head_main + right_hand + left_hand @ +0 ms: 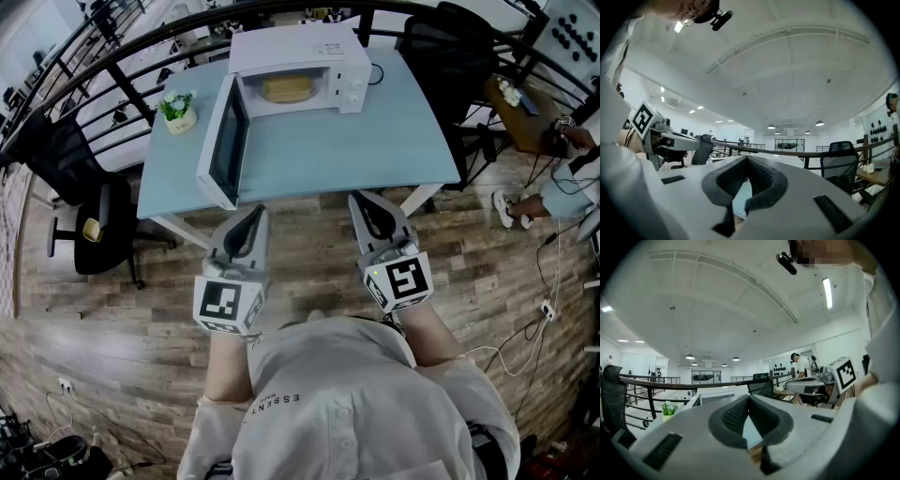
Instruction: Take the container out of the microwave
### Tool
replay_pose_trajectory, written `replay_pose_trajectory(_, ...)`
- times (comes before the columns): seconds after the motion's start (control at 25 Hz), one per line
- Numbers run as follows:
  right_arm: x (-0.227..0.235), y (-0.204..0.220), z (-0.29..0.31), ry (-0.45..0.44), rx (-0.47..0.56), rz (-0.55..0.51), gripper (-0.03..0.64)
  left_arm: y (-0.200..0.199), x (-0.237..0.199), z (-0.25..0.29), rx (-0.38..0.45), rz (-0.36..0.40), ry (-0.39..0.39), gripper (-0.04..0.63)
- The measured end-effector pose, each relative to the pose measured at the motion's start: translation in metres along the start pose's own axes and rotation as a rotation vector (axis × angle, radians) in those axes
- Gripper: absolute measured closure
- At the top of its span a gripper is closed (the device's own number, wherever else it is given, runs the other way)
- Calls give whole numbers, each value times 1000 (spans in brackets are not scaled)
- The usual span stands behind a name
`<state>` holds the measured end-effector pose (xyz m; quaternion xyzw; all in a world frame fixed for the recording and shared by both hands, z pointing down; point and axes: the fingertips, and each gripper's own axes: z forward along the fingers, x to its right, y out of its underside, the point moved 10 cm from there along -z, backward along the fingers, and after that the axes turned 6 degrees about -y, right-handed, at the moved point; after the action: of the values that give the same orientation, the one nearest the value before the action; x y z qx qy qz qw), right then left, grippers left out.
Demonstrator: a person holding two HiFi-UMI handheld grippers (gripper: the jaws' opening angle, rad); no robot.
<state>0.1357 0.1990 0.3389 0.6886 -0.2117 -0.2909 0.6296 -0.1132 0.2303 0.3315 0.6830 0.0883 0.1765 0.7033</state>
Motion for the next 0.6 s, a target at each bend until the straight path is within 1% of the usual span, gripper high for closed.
replay_pose_trajectory(0.52, 4, 0, 11, 18, -1, 21, 601, 3, -16, 7, 13, -19, 5, 594)
replay_pose_trajectory(0.6, 3, 2, 13, 11, -22, 24, 601, 5, -19, 8, 17, -25, 9, 594)
